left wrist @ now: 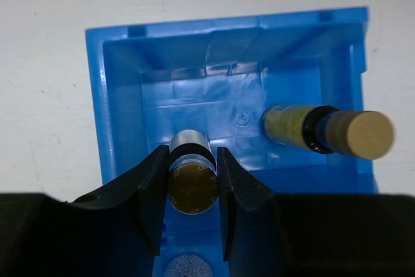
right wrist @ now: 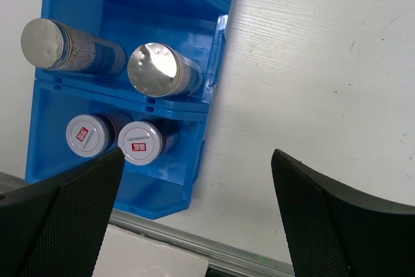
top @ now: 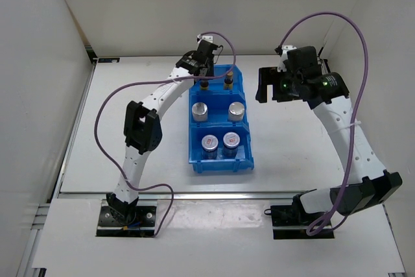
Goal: Organize the condiment bottles
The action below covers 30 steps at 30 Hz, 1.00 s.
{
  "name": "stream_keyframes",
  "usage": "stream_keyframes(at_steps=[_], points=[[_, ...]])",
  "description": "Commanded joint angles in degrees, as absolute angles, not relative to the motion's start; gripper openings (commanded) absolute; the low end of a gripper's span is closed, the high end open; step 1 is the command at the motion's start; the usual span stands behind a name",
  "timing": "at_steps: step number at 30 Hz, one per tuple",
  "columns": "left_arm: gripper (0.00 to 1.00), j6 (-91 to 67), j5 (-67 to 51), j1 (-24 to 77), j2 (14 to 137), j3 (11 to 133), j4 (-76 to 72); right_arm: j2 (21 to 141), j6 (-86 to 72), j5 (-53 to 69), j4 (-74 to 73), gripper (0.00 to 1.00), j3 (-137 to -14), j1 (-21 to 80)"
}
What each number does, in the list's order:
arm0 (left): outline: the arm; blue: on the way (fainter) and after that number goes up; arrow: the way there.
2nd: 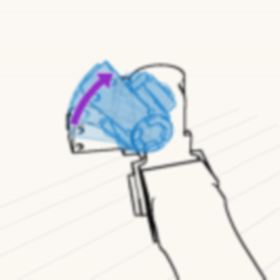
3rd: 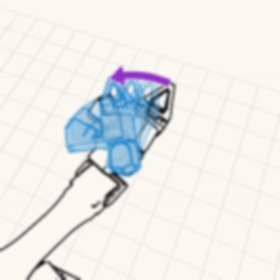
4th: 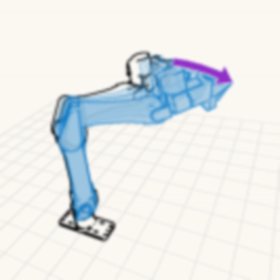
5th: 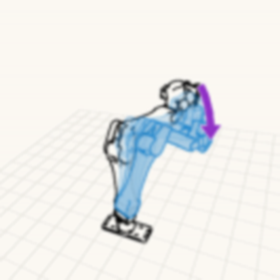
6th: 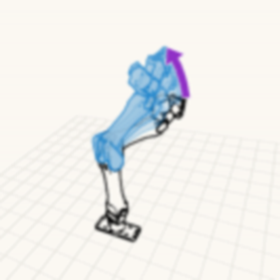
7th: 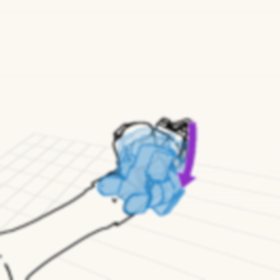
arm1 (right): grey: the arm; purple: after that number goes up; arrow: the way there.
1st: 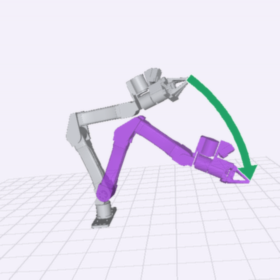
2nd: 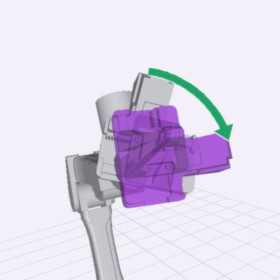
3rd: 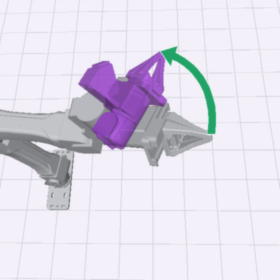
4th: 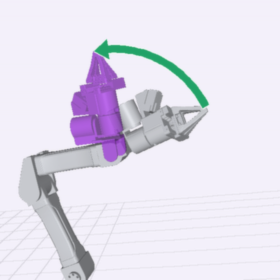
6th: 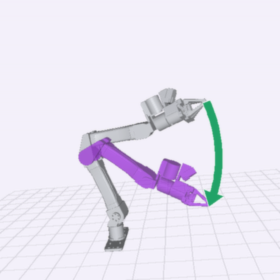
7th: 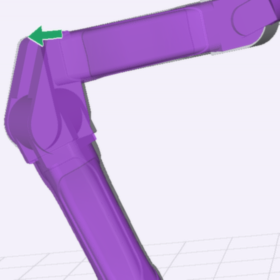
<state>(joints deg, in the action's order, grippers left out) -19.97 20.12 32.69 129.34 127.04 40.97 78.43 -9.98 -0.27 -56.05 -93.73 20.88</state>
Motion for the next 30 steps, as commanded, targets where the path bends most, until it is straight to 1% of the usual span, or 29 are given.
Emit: stream_keyframes(at_steps=[1, 2, 3, 5, 6, 8, 9, 13, 18, 21, 23, 26, 28, 30], points=[[0.2, -21.62, 20.74, 32.17, 127.0, 129.02, 39.02, 76.73, -10.63, -0.7, -56.51, 0.97, -92.56, 20.65], [0.24, -21.62, 20.74, 32.17, 127.0, 129.02, 39.02, 76.73, -10.63, -0.7, -56.51, 0.97, -91.94, 20.65], [0.33, -21.62, 20.13, 32.17, 127.52, 129.02, 39.02, 76.12, -10.63, -0.7, -56.51, 0.97, -91.93, 20.65], [0.45, -21.62, 20.13, 32.17, 127.53, 128.41, 39.02, 76.11, -11.16, -0.7, -56.51, 0.97, -91.93, 20.65], [0.56, -21.62, 20.13, 32.17, 127.53, 127.71, 39.02, 76.11, -11.16, -0.7, -56.51, 0.97, -91.93, 20.65], [0.67, -21.62, 20.13, 31.64, 127.53, 127.18, 39.02, 76.11, -11.16, -0.7, -56.51, 0.97, -91.93, 20.65], [0.79, -21.62, 20.13, 31.64, 127.53, 127.18, 39.02, 76.11, -11.16, -0.7, -56.51, 0.97, -91.93, 20.65], [1.0, -21.62, 20.74, 31.64, 126.31, 126.65, 39.02, 76.11, -11.16, -1.23, -57.82, 0.97, -93.59, 20.65], [1.0, -21.1, 23.46, 31.64, 121.83, 127.17, 39.02, 74.36, -13.35, -4.03, -58.97, 1.0, -94.31, 20.65], [1.0, -19.78, 25.3, 31.64, 115.77, 125.87, 39.02, 74.36, -14.06, -6.58, -59.68, 1.0, -94.31, 20.13], [1.0, -18.98, 27.23, 31.64, 109.36, 123.76, 39.02, 74.36, -15.47, -7.9, -61.6, 1.0, -94.31, 20.13], [1.0, -18.46, 29.53, 31.64, 99.69, 116.74, 39.02, 74.88, -17.13, -8.96, -62.23, 1.0, -94.92, 19.6], [1.0, -18.46, 31.28, 31.64, 94.68, 108.75, 37.71, 74.36, -17.67, -8.96, -62.23, 1.0, -94.31, 19.6], [1.0, -17.67, 33.56, 32.16, 86.86, 101.99, 34.56, 72.87, -18.19, -8.96, -61.36, 1.0, -92.12, 19.6]])
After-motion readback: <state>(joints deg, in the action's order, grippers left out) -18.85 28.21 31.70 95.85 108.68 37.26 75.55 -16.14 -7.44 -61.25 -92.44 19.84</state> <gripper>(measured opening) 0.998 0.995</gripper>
